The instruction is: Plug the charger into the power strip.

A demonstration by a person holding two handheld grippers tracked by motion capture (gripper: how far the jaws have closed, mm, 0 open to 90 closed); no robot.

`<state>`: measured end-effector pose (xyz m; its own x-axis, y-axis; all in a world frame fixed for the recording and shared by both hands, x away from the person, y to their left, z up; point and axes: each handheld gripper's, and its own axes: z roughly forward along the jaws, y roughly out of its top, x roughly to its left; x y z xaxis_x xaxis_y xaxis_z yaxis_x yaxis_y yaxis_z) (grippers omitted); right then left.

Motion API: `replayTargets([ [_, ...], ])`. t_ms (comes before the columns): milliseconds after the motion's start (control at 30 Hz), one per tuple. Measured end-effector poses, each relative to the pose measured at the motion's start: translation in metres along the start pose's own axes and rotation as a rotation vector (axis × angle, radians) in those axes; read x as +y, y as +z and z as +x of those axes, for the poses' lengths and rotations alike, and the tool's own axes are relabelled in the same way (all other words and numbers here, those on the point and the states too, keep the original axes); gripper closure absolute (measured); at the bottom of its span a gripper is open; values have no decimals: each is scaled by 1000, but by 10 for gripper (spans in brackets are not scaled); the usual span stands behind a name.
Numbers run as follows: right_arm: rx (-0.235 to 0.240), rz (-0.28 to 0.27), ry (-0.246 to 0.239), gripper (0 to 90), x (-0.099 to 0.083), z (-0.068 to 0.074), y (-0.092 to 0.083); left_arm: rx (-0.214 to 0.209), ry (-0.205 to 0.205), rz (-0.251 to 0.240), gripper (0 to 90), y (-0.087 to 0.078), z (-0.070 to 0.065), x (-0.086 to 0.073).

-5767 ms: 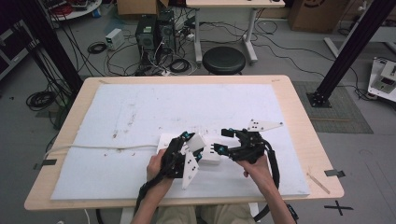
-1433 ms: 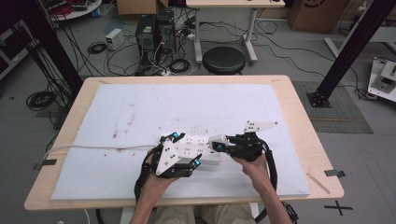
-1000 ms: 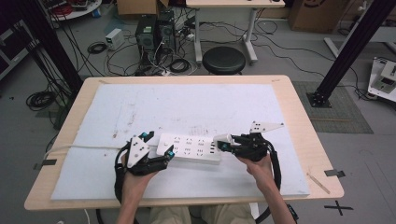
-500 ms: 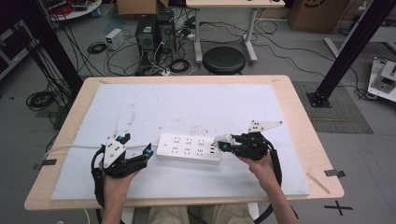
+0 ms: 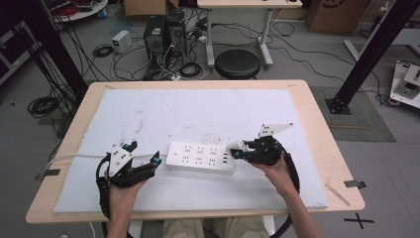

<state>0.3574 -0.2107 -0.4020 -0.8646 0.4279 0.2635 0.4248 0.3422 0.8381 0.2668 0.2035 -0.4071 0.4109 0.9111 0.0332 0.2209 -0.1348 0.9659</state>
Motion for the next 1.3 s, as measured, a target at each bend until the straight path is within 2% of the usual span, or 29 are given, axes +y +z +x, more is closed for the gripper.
replayTargets([
  [167, -5, 68, -63, 629, 19, -2, 5, -8, 8, 7, 183, 3, -2, 0],
  [200, -5, 68, -63, 629, 19, -2, 5, -8, 8, 7, 183, 3, -2, 0],
  [267, 1, 120, -87, 629, 29, -5, 10, -6, 4, 6, 183, 3, -2, 0],
  [333, -2, 137, -90, 630, 31, -5, 11, -5, 3, 6, 184, 3, -1, -1],
  [367, 1, 193, -125, 630, 39, -8, 18, -3, 5, 7, 185, 3, -1, -1],
  [400, 1, 193, -125, 630, 39, -8, 18, -1, 2, 7, 185, 3, -2, -1],
  [433, 0, 233, -151, 630, 44, -8, 22, 3, -3, 8, 185, 2, -2, -1],
  [467, 0, 233, -151, 630, 44, -8, 22, 7, -8, 3, 185, 2, -1, -2],
  [533, 5, 278, -192, 630, 53, -6, 30, 13, -16, 3, 186, 1, -1, -2],
  [667, -5, 309, -223, 630, 59, -3, 36, 19, -9, 7, 186, -1, 0, -2],
  [733, -10, 369, -265, 630, 68, -1, 47, 25, -12, 7, 187, -3, 1, -3],
  [767, -21, 388, -282, 630, 71, 1, 50, 27, -17, 5, 187, -3, 1, -3],
  [867, -14, 433, -312, 630, 78, 3, 60, 29, -20, 9, 187, -6, 3, -5],
  [900, -14, 433, -312, 630, 78, 3, 60, 29, -20, 9, 187, -6, 3, -5],
  [933, -12, 468, -334, 630, 83, 4, 67, 34, -22, 5, 187, -6, 4, -6],
  [967, -14, 478, -331, 630, 84, 5, 68, 38, -30, 6, 187, -7, 4, -6],
  [1067, -11, 532, -361, 630, 85, 8, 75, 42, -40, 0, 188, -8, 5, -7],
  [1167, -9, 541, -371, 630, 85, 9, 77, 42, -37, 0, 188, -8, 6, -7],
  [1200, -21, 564, -378, 630, 85, 11, 80, 40, -38, -1, 187, -8, 6, -8],
  [1300, -12, 581, -372, 630, 83, 10, 82, 35, -39, -2, 188, -7, 5, -8],
])
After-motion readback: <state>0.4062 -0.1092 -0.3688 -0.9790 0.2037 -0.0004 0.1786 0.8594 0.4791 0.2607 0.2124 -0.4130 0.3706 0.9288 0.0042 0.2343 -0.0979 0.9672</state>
